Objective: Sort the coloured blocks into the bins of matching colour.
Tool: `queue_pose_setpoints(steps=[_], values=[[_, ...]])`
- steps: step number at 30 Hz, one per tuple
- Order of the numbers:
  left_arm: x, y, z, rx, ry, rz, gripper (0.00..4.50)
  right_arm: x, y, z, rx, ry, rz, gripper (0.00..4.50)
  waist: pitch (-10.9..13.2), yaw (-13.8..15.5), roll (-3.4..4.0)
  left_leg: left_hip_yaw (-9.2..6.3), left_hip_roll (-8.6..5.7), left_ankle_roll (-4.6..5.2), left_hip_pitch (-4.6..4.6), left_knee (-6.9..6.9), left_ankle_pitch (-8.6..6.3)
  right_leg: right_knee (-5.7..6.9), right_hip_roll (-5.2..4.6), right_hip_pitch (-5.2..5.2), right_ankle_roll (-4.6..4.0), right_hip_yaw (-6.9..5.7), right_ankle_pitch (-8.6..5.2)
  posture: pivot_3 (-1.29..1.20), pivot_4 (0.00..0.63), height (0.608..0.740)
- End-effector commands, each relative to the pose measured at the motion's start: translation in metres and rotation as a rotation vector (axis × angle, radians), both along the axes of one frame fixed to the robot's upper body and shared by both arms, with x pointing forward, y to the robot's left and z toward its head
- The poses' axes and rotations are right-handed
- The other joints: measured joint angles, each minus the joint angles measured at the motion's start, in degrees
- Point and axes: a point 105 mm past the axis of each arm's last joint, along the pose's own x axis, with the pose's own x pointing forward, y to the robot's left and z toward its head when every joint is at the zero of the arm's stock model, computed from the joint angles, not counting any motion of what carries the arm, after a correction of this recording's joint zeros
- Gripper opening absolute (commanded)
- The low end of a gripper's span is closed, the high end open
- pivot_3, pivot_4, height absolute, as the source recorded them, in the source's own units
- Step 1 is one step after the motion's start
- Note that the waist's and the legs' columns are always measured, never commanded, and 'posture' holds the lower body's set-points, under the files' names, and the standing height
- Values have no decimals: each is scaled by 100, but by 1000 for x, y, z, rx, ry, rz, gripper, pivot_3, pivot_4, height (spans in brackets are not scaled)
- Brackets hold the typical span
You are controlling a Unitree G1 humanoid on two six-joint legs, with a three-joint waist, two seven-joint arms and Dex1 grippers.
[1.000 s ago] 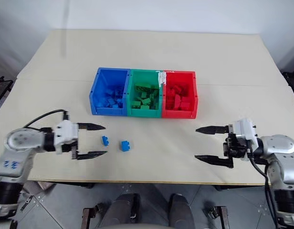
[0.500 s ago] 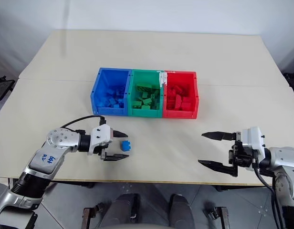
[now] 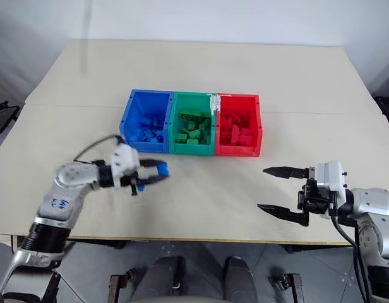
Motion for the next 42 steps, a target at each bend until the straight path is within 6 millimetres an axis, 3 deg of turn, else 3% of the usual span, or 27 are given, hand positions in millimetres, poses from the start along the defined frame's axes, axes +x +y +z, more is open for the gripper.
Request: queue_pose_setpoints(steps=[1, 7, 10, 13, 16, 21, 24, 27, 32, 38, 42], values=[[19, 17, 26, 2, -131, 101, 1468, 3, 3, 3, 17, -15, 10, 4500, 0, 3, 0, 0, -2, 0, 0, 0, 0, 0, 0, 0, 0, 0, 0, 0, 150, 740], [65, 25, 33, -6, -142, 257, 1468, 7, 11, 3, 38, -24, 21, 4500, 0, 6, -1, 2, -10, 5, -6, 3, 3, 10, -1, 2, 9, -2, 5, 0, 150, 740], [74, 29, 31, -43, -119, 291, 2491, 8, 12, 2, 40, -27, 19, 4500, 0, -2, -1, 4, -10, 5, -7, 2, 3, 9, 0, 1, 9, -2, 5, 0, 150, 740], [70, 26, 35, -74, -119, 252, 3440, 9, 13, 2, 44, -28, 17, 4500, 1, -20, -3, 9, -7, 4, -7, -3, 3, 8, 1, -5, 9, -2, 5, 0, 150, 740], [49, 31, 55, -125, -217, 190, 4418, 12, 15, 2, 52, -29, 19, 4500, 1, -30, -3, 10, -5, 4, -8, -2, 3, 7, 2, -5, 9, -2, 5, 0, 150, 740], [6, 56, 46, -122, -164, 131, 4463, 20, 22, 9, 84, -50, 53, 4500, 1, -140, -1, 9, 1, 1, -5, -5, 4, 8, 2, -5, 8, 0, 4, 0, 150, 740], [-23, 77, 30, -53, -115, 118, 4463, 24, 27, 11, 83, -57, 87, 4500, 1, -173, -2, 8, 8, -2, -4, -9, 1, 3, 3, -5, 5, 0, 3, 0, 150, 740], [-49, 115, 1, 17, -5, 207, 4463, 28, 32, 12, 83, -63, 123, 4500, 2, -169, 0, 8, 11, -2, -3, -11, 0, 2, 2, -6, 3, 0, 2, 0, 150, 740], [-82, 154, -34, 72, 109, 329, 4463, 26, 37, 10, 57, -71, 188, 4500, 4, -121, 3, 6, 35, 6, -3, -13, -12, -1, -7, -5, -1, -4, 0, 0, 150, 740], [-101, 169, -50, 101, 170, 378, 4463, 18, 42, 10, 39, -72, 261, 4500, 4, -145, 3, -11, 38, 11, -1, -13, -24, -10, -16, -8, -2, -3, -1, 0, 150, 740], [-92, 151, -37, 83, 112, 328, 4463, 17, 40, 8, 26, -57, 255, 4500, 4, -150, 3, -14, 40, 9, 0, -13, -26, -13, -17, -12, -4, -3, -2, 0, 150, 740]])
